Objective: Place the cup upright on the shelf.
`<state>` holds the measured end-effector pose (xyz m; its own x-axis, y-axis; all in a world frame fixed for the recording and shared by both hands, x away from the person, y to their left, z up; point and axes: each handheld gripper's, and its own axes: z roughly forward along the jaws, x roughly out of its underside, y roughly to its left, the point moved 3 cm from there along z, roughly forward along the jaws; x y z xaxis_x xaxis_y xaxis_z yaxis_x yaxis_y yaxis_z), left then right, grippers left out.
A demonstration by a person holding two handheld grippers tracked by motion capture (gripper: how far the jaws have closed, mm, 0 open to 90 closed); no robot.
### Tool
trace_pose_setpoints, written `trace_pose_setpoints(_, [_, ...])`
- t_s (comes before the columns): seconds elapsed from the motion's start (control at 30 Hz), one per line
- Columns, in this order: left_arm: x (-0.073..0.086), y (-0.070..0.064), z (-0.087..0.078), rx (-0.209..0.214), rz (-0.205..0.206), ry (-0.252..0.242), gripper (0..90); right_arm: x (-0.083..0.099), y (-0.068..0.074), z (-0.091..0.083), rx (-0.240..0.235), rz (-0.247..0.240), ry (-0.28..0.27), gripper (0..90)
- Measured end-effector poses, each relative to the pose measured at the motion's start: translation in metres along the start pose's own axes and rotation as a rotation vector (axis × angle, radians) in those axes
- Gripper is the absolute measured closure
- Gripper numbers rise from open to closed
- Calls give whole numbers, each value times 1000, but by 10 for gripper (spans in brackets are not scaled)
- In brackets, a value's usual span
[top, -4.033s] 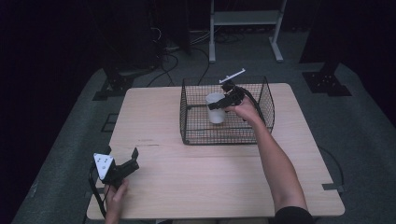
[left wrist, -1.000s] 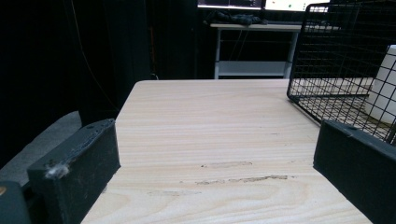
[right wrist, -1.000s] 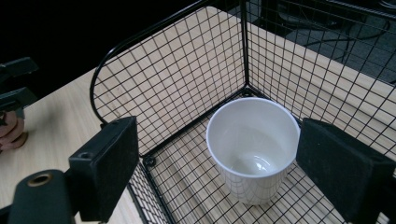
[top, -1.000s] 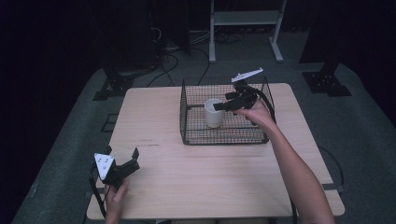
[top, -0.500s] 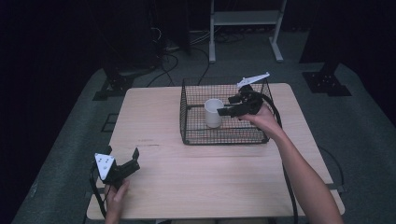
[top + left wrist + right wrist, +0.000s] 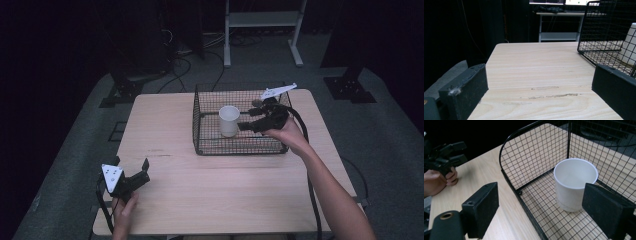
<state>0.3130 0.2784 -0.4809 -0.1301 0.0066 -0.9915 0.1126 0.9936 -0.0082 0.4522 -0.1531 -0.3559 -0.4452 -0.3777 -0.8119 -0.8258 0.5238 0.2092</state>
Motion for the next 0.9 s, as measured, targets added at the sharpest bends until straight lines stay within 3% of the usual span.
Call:
trace_pose_setpoints(0.53, [0,0,0,-1,0,1,0,16,10,-16,-9,-14,-12,133])
trace_pose_setpoints(0.9, [0,0,0,-2,0,2,0,40,13,-22,-14,-12,13,133])
